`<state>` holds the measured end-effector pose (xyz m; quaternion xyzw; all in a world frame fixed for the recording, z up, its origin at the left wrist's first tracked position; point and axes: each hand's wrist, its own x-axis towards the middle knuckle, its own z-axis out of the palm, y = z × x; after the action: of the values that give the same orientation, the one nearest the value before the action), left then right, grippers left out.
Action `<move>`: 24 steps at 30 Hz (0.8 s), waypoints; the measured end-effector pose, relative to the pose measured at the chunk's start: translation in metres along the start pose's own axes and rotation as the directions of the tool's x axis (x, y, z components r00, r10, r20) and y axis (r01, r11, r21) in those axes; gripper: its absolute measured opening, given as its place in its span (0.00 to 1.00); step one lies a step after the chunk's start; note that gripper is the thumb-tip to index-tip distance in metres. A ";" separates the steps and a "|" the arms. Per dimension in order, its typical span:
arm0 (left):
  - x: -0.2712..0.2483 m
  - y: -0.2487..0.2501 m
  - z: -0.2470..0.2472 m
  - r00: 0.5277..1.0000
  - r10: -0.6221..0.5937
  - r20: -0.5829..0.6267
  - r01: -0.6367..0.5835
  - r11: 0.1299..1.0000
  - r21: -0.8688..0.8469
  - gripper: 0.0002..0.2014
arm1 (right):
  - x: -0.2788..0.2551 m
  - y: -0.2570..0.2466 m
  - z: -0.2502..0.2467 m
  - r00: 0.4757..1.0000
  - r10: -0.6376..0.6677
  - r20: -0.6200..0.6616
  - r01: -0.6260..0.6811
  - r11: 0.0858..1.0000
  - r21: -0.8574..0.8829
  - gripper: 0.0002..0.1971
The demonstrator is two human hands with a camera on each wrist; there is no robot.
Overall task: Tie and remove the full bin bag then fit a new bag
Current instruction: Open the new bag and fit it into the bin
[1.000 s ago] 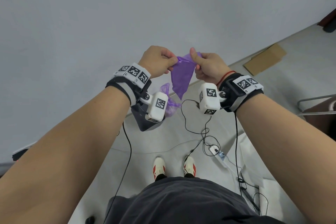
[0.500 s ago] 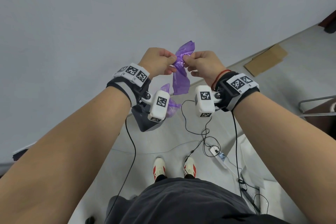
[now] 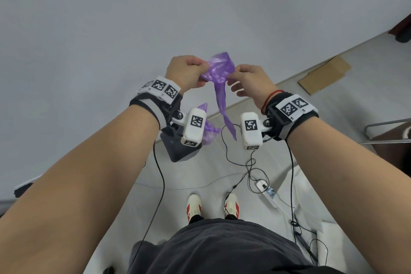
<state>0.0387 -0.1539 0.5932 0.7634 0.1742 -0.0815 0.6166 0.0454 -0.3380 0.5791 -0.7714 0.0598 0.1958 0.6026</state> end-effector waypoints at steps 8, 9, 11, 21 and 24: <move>0.013 -0.009 -0.006 0.994 -0.055 -0.095 0.044 0.993 -0.108 0.07 | 0.008 0.020 -0.017 0.969 0.059 -0.238 -0.150 0.910 -0.385 0.02; 0.013 -0.008 -0.005 0.995 -0.014 -0.101 0.009 0.999 -0.046 0.06 | 0.011 0.022 -0.017 0.960 0.017 -0.279 -0.142 0.889 -0.435 0.02; 0.013 -0.006 -0.005 0.990 0.101 -0.096 -0.091 0.990 0.104 0.05 | 0.010 0.018 -0.017 0.962 -0.040 -0.271 -0.059 0.936 -0.347 0.04; 0.010 0.001 -0.003 0.926 0.372 -0.071 -0.331 0.886 0.325 0.05 | 0.003 0.005 0.019 0.988 -0.088 0.125 0.150 0.723 -0.674 0.08; 0.015 -0.002 -0.017 0.939 0.335 -0.070 -0.296 0.898 0.326 0.07 | 0.007 0.023 -0.004 1.000 0.025 -0.018 -0.031 0.844 -0.536 0.08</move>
<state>0.0500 -0.1347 0.5903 0.8724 0.0710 0.0412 0.4819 0.0449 -0.3468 0.5563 -0.9090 0.0170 0.2093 0.3599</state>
